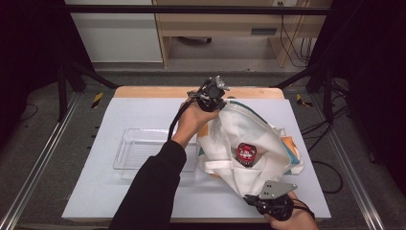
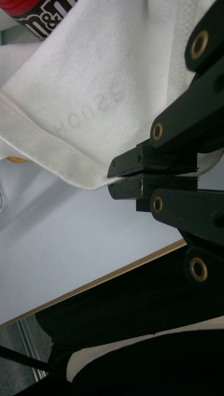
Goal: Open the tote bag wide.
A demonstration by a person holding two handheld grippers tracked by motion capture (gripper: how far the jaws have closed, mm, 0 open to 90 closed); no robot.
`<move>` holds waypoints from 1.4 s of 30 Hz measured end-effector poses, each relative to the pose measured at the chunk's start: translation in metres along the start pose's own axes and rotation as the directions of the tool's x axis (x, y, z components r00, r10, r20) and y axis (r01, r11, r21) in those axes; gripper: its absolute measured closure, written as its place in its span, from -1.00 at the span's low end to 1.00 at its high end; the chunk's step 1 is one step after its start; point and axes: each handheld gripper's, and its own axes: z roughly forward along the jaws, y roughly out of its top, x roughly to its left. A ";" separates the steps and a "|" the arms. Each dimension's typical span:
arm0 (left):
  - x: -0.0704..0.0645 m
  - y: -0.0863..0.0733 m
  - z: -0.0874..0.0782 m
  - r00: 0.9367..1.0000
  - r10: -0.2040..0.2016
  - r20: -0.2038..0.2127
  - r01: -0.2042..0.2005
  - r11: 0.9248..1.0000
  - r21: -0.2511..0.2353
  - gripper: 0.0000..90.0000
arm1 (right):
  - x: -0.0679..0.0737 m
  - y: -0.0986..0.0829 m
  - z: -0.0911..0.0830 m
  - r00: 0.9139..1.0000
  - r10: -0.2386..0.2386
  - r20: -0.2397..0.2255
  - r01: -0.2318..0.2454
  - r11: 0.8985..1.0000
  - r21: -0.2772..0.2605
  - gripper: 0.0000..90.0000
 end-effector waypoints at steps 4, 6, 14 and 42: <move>-0.001 -0.004 0.003 1.000 -0.003 0.001 0.003 1.000 0.010 0.80 | 0.000 -0.001 0.001 1.000 0.008 0.002 -0.008 1.000 0.002 0.96; -0.002 -0.005 0.005 1.000 0.001 0.005 -0.001 1.000 0.016 0.80 | -0.001 -0.001 0.001 1.000 0.014 0.003 -0.014 1.000 0.003 0.96; -0.004 -0.007 0.006 1.000 0.002 0.004 -0.002 1.000 0.010 0.80 | -0.004 -0.002 -0.001 0.999 0.033 0.006 -0.033 0.999 -0.008 0.92; -0.014 -0.012 -0.001 1.000 0.015 -0.008 -0.015 1.000 0.007 0.51 | -0.009 0.010 -0.028 0.991 0.076 0.109 -0.057 0.984 -0.167 -0.05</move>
